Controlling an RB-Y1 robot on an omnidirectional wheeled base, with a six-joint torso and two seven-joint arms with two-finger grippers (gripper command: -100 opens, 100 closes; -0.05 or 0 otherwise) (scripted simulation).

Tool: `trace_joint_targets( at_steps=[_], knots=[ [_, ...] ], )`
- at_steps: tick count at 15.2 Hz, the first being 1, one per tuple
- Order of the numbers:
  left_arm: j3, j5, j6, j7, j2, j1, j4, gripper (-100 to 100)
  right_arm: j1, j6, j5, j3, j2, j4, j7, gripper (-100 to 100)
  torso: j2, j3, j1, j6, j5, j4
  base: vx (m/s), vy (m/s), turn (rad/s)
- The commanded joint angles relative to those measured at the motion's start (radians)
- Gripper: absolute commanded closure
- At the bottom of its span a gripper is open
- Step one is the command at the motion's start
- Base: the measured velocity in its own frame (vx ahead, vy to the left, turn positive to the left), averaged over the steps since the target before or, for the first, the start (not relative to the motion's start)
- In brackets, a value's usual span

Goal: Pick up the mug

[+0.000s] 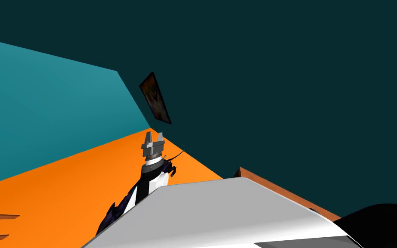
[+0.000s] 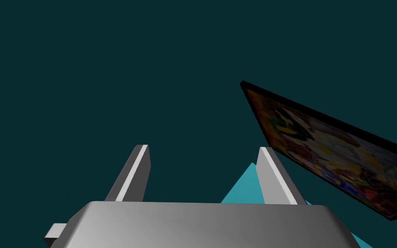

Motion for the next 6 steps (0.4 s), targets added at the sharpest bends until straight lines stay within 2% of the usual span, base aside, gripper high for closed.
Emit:
trace_joint_targets(
  at_steps=[1,2,4,5,6],
  knots=[
    [0.0,0.0,0.0,0.0,0.0,0.0,0.0,0,0.0,0.0,0.0,0.0,0.0,0.0,0.0,100,0.0,0.0,0.0,0.0,0.0,0.0,0.0,0.0,0.0],
    [0.0,0.0,0.0,0.0,0.0,0.0,0.0,0,0.012,0.03,-0.011,-0.009,-0.017,-0.012,-0.008,100,0.0,0.0,-0.001,0.0,0.0,0.0,-0.012,-0.011,0.023],
    [0.0,0.0,0.0,0.0,0.0,0.0,0.0,0,0.022,0.052,-0.016,-0.015,-0.026,-0.028,-0.016,100,0.001,0.001,-0.002,0.001,0.001,0.0,-0.017,-0.005,0.051],
    [0.0,0.0,0.0,0.0,0.0,0.0,0.0,0,0.026,0.059,-0.018,-0.017,-0.029,-0.033,-0.018,100,0.001,0.001,-0.002,0.001,0.001,0.0,-0.01,-0.001,0.033],
    [0.0,0.0,0.0,0.0,0.0,0.0,0.0,0,0.02,0.043,-0.015,-0.014,-0.023,-0.024,-0.011,100,0.001,0.001,-0.001,0.001,0.001,0.0,-0.004,-0.001,0.014]
  ],
)
